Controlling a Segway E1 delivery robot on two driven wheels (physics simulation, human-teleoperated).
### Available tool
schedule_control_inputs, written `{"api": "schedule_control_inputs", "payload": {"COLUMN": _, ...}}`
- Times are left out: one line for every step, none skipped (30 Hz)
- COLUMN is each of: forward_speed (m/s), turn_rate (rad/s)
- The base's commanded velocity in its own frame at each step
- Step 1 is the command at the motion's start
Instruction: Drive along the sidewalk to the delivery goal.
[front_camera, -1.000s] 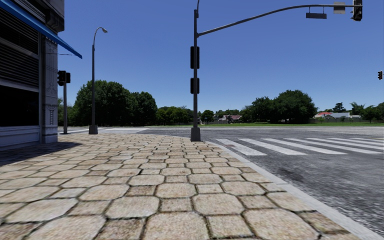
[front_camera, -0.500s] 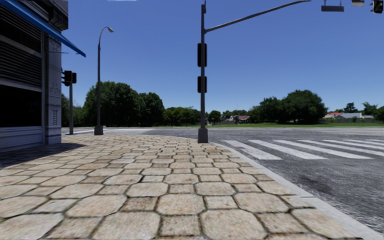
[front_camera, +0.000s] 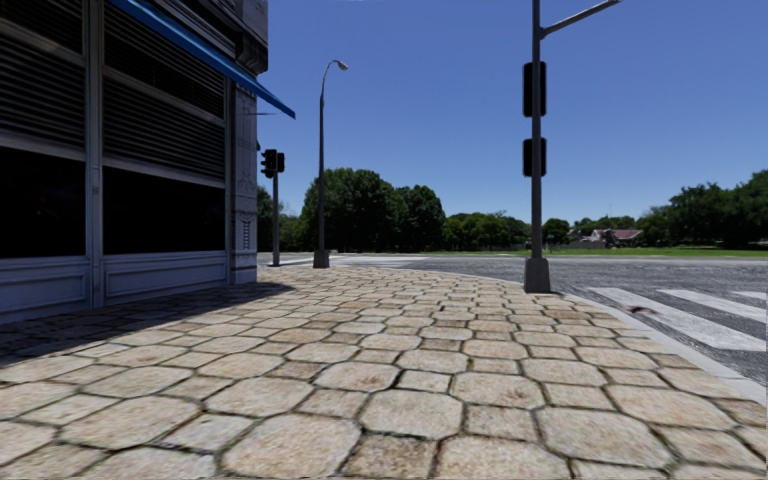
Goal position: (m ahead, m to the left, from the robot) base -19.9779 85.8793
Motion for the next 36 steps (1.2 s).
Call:
{"api": "schedule_control_inputs", "payload": {"forward_speed": 0.99, "turn_rate": 0.86}}
{"api": "schedule_control_inputs", "payload": {"forward_speed": 0.99, "turn_rate": 0.87}}
{"api": "schedule_control_inputs", "payload": {"forward_speed": 0.99, "turn_rate": 0.88}}
{"api": "schedule_control_inputs", "payload": {"forward_speed": 0.99, "turn_rate": 0.88}}
{"api": "schedule_control_inputs", "payload": {"forward_speed": 0.99, "turn_rate": 0.90}}
{"api": "schedule_control_inputs", "payload": {"forward_speed": 0.99, "turn_rate": 0.90}}
{"api": "schedule_control_inputs", "payload": {"forward_speed": 0.99, "turn_rate": 0.91}}
{"api": "schedule_control_inputs", "payload": {"forward_speed": 0.99, "turn_rate": 0.92}}
{"api": "schedule_control_inputs", "payload": {"forward_speed": 0.99, "turn_rate": 0.92}}
{"api": "schedule_control_inputs", "payload": {"forward_speed": 0.99, "turn_rate": 0.93}}
{"api": "schedule_control_inputs", "payload": {"forward_speed": 0.99, "turn_rate": 0.95}}
{"api": "schedule_control_inputs", "payload": {"forward_speed": 0.99, "turn_rate": 0.96}}
{"api": "schedule_control_inputs", "payload": {"forward_speed": 0.99, "turn_rate": 0.96}}
{"api": "schedule_control_inputs", "payload": {"forward_speed": 0.99, "turn_rate": 0.97}}
{"api": "schedule_control_inputs", "payload": {"forward_speed": 0.99, "turn_rate": 0.97}}
{"api": "schedule_control_inputs", "payload": {"forward_speed": 0.99, "turn_rate": 0.98}}
{"api": "schedule_control_inputs", "payload": {"forward_speed": 0.99, "turn_rate": 0.98}}
{"api": "schedule_control_inputs", "payload": {"forward_speed": 0.99, "turn_rate": 0.99}}
{"api": "schedule_control_inputs", "payload": {"forward_speed": 0.99, "turn_rate": 1.01}}
{"api": "schedule_control_inputs", "payload": {"forward_speed": 0.99, "turn_rate": 1.02}}
{"api": "schedule_control_inputs", "payload": {"forward_speed": 0.99, "turn_rate": 1.02}}
{"api": "schedule_control_inputs", "payload": {"forward_speed": 0.99, "turn_rate": 1.02}}
{"api": "schedule_control_inputs", "payload": {"forward_speed": 0.99, "turn_rate": 1.02}}
{"api": "schedule_control_inputs", "payload": {"forward_speed": 0.99, "turn_rate": 1.02}}
{"api": "schedule_control_inputs", "payload": {"forward_speed": 0.99, "turn_rate": 1.02}}
{"api": "schedule_control_inputs", "payload": {"forward_speed": 0.99, "turn_rate": 1.02}}
{"api": "schedule_control_inputs", "payload": {"forward_speed": 0.99, "turn_rate": 1.02}}
{"api": "schedule_control_inputs", "payload": {"forward_speed": 0.99, "turn_rate": 1.02}}
{"api": "schedule_control_inputs", "payload": {"forward_speed": 0.99, "turn_rate": 1.02}}
{"api": "schedule_control_inputs", "payload": {"forward_speed": 0.99, "turn_rate": 1.02}}
{"api": "schedule_control_inputs", "payload": {"forward_speed": 0.99, "turn_rate": 1.02}}
{"api": "schedule_control_inputs", "payload": {"forward_speed": 0.99, "turn_rate": 1.02}}
{"api": "schedule_control_inputs", "payload": {"forward_speed": 1.00, "turn_rate": 1.02}}
{"api": "schedule_control_inputs", "payload": {"forward_speed": 1.00, "turn_rate": 1.02}}
{"api": "schedule_control_inputs", "payload": {"forward_speed": 1.03, "turn_rate": 1.02}}
{"api": "schedule_control_inputs", "payload": {"forward_speed": 1.07, "turn_rate": 1.02}}
